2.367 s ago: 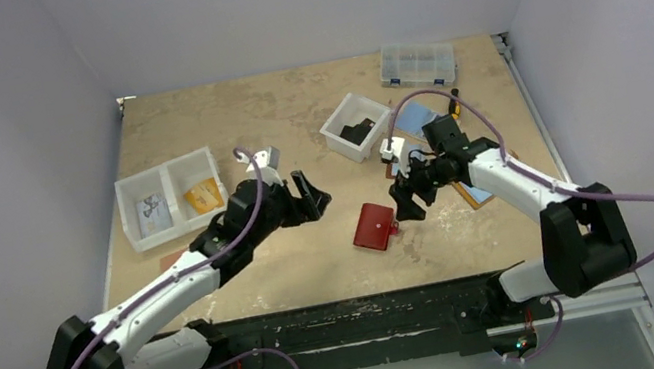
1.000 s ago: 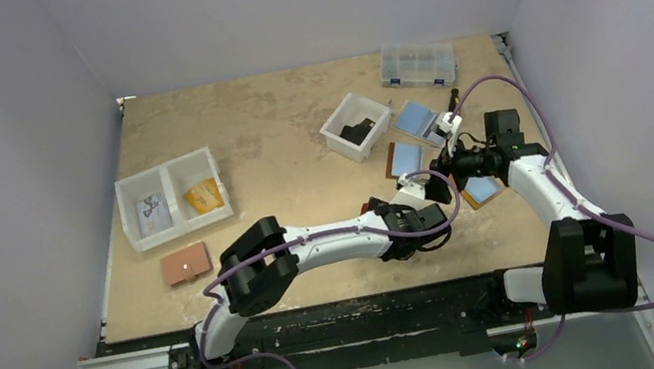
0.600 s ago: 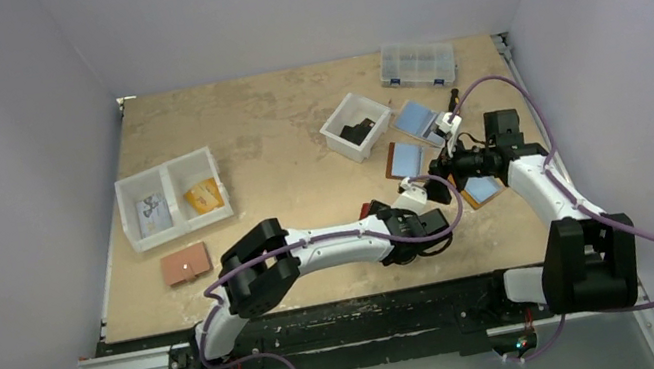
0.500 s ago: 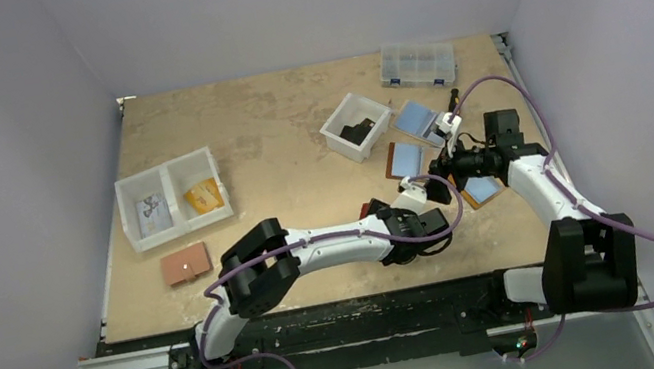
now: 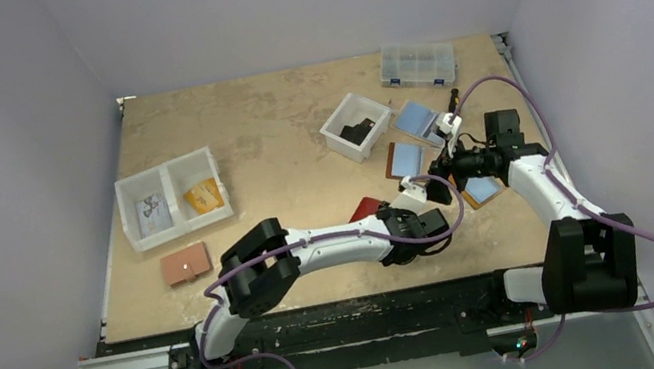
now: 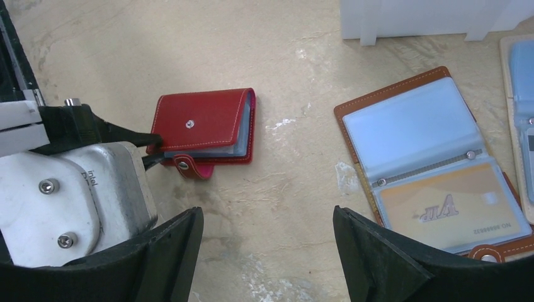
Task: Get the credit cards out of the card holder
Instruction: Open the card holder at the center of the board.
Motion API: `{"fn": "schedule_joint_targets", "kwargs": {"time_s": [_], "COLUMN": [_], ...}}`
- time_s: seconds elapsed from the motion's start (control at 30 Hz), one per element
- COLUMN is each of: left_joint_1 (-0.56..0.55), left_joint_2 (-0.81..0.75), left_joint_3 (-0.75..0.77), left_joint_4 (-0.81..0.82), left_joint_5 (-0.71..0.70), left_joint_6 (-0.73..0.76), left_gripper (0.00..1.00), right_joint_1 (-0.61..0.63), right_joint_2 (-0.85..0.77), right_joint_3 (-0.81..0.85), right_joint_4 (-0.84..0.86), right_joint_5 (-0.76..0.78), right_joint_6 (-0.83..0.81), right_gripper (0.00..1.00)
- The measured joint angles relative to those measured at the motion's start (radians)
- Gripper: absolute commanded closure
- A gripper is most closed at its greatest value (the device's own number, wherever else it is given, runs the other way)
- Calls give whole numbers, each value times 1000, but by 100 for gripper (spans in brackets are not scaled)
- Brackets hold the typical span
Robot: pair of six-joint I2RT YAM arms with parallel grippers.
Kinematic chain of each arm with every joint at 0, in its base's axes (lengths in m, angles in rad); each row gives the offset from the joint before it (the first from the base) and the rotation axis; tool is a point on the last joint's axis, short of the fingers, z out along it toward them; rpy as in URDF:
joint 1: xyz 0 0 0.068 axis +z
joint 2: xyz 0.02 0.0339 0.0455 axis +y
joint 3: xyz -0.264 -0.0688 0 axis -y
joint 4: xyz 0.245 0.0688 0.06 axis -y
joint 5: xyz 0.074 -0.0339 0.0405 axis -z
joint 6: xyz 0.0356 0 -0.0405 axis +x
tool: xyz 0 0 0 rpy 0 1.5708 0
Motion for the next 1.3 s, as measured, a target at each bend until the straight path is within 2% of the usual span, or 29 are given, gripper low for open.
{"fn": "schedule_joint_targets", "kwargs": {"time_s": [0.07, 0.1, 0.33, 0.5, 0.8, 0.9, 1.07, 1.17, 1.3], "left_joint_1": [3, 5, 24, 71, 245, 302, 417, 480, 534], "left_joint_2": [0, 0, -46, -198, -470, -525, -591, -615, -618], "left_joint_3": [-4, -8, -74, -190, -414, -511, -682, -743, -811], "left_joint_4": [4, 8, 57, 143, 345, 425, 546, 595, 595], "left_joint_5": [1, 1, 45, 154, 388, 470, 584, 610, 624], "left_joint_6": [7, 10, 23, 22, -17, -54, -120, -155, -188], "left_gripper": [99, 100, 100, 100, 100, 100, 100, 100, 100], "right_joint_1": [0, 0, 0, 0, 10, 69, 259, 341, 428], "right_joint_2": [0, 0, 0, -9, -48, -45, -24, -14, 39], "right_joint_3": [0, 0, 0, 0, 0, 4, 45, 78, 128], "right_joint_4": [-2, -3, -26, -65, -149, -196, -248, -245, -217], "right_joint_5": [-1, -2, -2, -2, -63, -72, -26, 9, 53], "right_joint_6": [-5, -7, -37, -79, -213, -289, -355, -357, -329], "right_gripper": [16, 16, 16, 16, 17, 21, 29, 37, 56]}}
